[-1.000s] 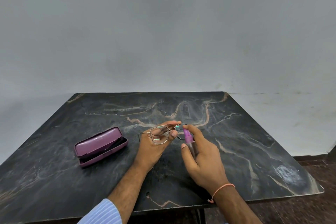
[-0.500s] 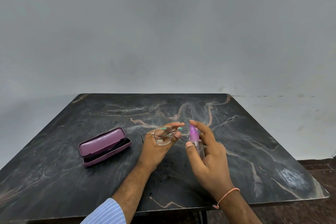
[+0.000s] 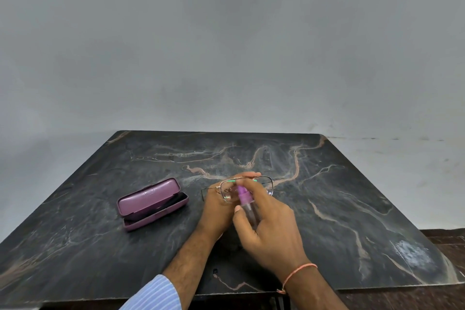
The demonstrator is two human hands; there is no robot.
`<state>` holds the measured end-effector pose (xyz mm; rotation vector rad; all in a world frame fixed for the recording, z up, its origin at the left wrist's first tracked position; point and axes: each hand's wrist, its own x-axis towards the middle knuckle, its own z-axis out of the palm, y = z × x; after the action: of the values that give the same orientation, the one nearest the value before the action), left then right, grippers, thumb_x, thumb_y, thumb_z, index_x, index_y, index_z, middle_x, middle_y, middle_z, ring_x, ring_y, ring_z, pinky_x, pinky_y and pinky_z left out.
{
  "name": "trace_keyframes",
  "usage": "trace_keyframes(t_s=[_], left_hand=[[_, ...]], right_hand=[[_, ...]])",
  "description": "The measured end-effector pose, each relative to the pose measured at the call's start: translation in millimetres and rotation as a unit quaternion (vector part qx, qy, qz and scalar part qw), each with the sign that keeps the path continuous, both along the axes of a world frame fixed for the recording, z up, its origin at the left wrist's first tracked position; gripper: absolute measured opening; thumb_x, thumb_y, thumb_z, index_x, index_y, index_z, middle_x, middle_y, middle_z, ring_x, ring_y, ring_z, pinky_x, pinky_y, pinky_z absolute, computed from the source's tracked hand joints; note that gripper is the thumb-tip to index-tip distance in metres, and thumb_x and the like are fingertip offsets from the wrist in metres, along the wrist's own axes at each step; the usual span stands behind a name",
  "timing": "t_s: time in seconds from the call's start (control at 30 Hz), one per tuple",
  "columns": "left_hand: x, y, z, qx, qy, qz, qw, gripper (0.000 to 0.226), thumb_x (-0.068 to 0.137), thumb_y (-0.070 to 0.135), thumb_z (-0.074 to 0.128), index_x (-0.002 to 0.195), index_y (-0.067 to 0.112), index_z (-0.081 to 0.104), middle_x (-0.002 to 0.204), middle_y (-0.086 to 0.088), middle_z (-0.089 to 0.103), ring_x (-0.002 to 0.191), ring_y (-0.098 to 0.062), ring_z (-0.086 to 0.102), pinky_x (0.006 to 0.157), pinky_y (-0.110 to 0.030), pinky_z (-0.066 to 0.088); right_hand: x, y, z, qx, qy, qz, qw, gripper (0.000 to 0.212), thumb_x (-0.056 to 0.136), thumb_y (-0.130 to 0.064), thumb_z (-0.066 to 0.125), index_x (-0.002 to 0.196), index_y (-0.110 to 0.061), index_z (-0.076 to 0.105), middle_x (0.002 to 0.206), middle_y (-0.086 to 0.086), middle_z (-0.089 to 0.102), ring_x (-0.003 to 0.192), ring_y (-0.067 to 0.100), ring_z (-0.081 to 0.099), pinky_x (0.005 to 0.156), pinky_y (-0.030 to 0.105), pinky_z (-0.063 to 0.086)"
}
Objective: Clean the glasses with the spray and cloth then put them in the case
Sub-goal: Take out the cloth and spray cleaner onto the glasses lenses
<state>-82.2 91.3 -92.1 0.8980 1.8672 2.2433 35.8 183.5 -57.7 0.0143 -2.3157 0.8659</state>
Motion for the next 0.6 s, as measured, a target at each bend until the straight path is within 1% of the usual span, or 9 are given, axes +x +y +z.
trace_keyframes(t_s=[0.07, 0.13, 0.23, 0.3, 0.33, 0.4, 0.5, 0.53, 0.6], left_hand=[[-1.9, 2.0, -0.8, 0.013, 0.015, 0.005, 1.000, 0.034, 0.094, -0.006, 0.077, 0.122, 0.014, 0.081, 0.114, 0.001, 0.085, 0.107, -0.016, 0.081, 0.093, -0.032, 0.065], [-2.5, 4.1, -1.6, 0.030, 0.025, 0.007, 0.999, 0.030, 0.094, 0.007, 0.081, 0.123, 0.014, 0.080, 0.120, -0.002, 0.084, 0.116, -0.021, 0.079, 0.104, -0.037, 0.061], [-1.8, 5.1, -1.2, 0.030, 0.041, 0.011, 0.999, 0.026, 0.095, 0.017, 0.080, 0.121, 0.018, 0.081, 0.122, 0.002, 0.084, 0.122, -0.016, 0.077, 0.108, -0.030, 0.057], [-2.0, 4.0, -0.5, 0.021, 0.055, 0.016, 0.998, 0.023, 0.097, 0.018, 0.079, 0.119, 0.023, 0.081, 0.122, 0.006, 0.084, 0.123, -0.013, 0.076, 0.109, -0.028, 0.056], [-2.2, 3.6, -0.5, 0.015, 0.059, 0.019, 0.998, 0.023, 0.097, 0.020, 0.079, 0.119, 0.024, 0.082, 0.122, 0.008, 0.083, 0.124, -0.011, 0.075, 0.110, -0.028, 0.056], [-0.9, 3.1, 1.0, 0.004, 0.061, 0.025, 0.998, 0.025, 0.095, 0.023, 0.080, 0.120, 0.024, 0.082, 0.123, 0.011, 0.083, 0.125, -0.009, 0.075, 0.111, -0.029, 0.057], [0.3, 1.3, 0.6, 0.008, 0.076, 0.032, 0.997, 0.028, 0.093, 0.024, 0.081, 0.121, 0.022, 0.082, 0.125, 0.010, 0.083, 0.125, -0.012, 0.075, 0.110, -0.033, 0.058], [0.0, 0.4, -0.3, 0.010, 0.089, 0.034, 0.995, 0.029, 0.093, 0.023, 0.081, 0.121, 0.022, 0.082, 0.125, 0.008, 0.082, 0.126, -0.014, 0.075, 0.109, -0.036, 0.059], [0.3, -1.4, -1.9, 0.007, 0.115, 0.042, 0.992, 0.030, 0.092, 0.020, 0.083, 0.122, 0.020, 0.082, 0.126, 0.007, 0.082, 0.124, -0.016, 0.076, 0.108, -0.038, 0.059]], right_hand=[[6.7, 5.3, -2.5, -0.028, 0.023, -0.004, 0.999, 0.054, 0.092, -0.030, 0.065, 0.144, -0.040, 0.055, 0.075, -0.017, 0.067, 0.066, 0.010, 0.066, 0.063, 0.022, 0.053], [13.3, 15.2, -7.7, -0.051, 0.045, -0.022, 0.997, 0.054, 0.095, -0.023, 0.069, 0.144, -0.043, 0.055, 0.068, -0.015, 0.063, 0.056, 0.013, 0.060, 0.055, 0.019, 0.046], [18.8, 41.0, -19.3, -0.064, 0.047, -0.078, 0.994, 0.062, 0.098, -0.029, 0.071, 0.152, -0.045, 0.046, 0.062, -0.010, 0.059, 0.048, 0.013, 0.052, 0.050, 0.021, 0.040], [20.9, 62.4, -28.1, -0.077, 0.023, -0.109, 0.991, 0.069, 0.097, -0.035, 0.072, 0.156, -0.049, 0.040, 0.064, -0.004, 0.061, 0.051, 0.015, 0.054, 0.050, 0.027, 0.046], [22.2, 73.6, -33.2, -0.082, 0.010, -0.117, 0.990, 0.067, 0.097, -0.037, 0.072, 0.154, -0.052, 0.042, 0.066, -0.004, 0.062, 0.053, 0.015, 0.056, 0.052, 0.029, 0.049], [23.8, 91.3, -41.0, -0.095, -0.010, -0.124, 0.988, 0.053, 0.095, -0.040, 0.075, 0.141, -0.054, 0.053, 0.074, -0.009, 0.070, 0.060, 0.010, 0.063, 0.061, 0.028, 0.054], [22.8, 103.4, -47.3, -0.126, -0.036, -0.131, 0.983, 0.039, 0.091, -0.039, 0.081, 0.127, -0.041, 0.066, 0.091, -0.029, 0.075, 0.064, 0.004, 0.071, 0.069, 0.022, 0.055], [22.1, 104.3, -47.8, -0.130, -0.041, -0.129, 0.982, 0.039, 0.090, -0.039, 0.083, 0.125, -0.040, 0.067, 0.094, -0.033, 0.073, 0.065, 0.005, 0.072, 0.069, 0.022, 0.057], [21.8, 104.1, -48.3, -0.127, -0.044, -0.124, 0.983, 0.040, 0.089, -0.041, 0.084, 0.123, -0.046, 0.064, 0.098, -0.034, 0.072, 0.068, 0.009, 0.073, 0.074, 0.032, 0.062]])
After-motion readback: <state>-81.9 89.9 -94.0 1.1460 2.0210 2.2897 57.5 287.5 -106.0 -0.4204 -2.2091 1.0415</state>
